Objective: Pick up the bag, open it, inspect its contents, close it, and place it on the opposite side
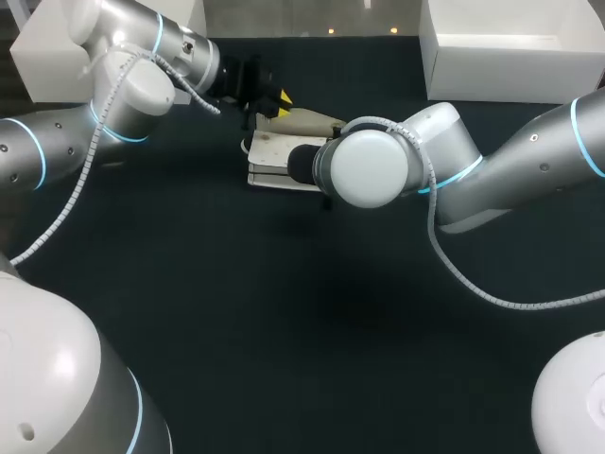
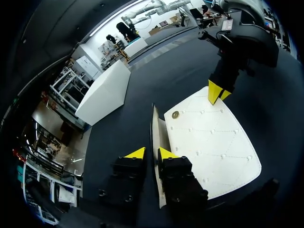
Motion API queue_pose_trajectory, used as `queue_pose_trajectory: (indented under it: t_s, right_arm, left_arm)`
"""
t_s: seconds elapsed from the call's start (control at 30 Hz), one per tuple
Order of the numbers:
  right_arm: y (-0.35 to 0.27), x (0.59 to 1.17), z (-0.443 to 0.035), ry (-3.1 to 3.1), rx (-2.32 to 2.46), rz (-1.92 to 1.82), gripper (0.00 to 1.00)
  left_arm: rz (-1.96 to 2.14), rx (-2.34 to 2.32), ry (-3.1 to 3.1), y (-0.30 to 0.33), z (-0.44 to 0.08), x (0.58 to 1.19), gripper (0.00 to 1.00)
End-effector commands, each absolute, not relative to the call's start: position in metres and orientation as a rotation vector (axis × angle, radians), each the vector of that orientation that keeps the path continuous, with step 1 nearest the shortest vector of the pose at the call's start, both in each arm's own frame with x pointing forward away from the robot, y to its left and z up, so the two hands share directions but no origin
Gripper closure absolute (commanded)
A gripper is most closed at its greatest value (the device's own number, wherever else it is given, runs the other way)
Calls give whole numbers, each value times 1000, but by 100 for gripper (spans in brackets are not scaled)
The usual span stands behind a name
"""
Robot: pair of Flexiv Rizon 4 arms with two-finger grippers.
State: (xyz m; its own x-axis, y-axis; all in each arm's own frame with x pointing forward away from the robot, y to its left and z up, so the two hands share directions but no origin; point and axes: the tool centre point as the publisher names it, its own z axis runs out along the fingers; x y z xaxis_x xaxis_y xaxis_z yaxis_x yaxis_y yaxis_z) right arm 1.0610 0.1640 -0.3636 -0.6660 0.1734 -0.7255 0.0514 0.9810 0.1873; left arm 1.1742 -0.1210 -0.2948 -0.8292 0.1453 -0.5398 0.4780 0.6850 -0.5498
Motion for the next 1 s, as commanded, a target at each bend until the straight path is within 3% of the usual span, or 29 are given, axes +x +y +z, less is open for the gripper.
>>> queue_pose_trajectory:
  t_s: [0.03,1.0]
  right_arm:
    - [164,1062,-366,2292,156,194,100]
    - [164,1062,-366,2292,156,194,100]
  left_arm:
    - [-990,496,2415,-119,-295,1170,100]
    - [-938,627,2258,-112,-341,1113,100]
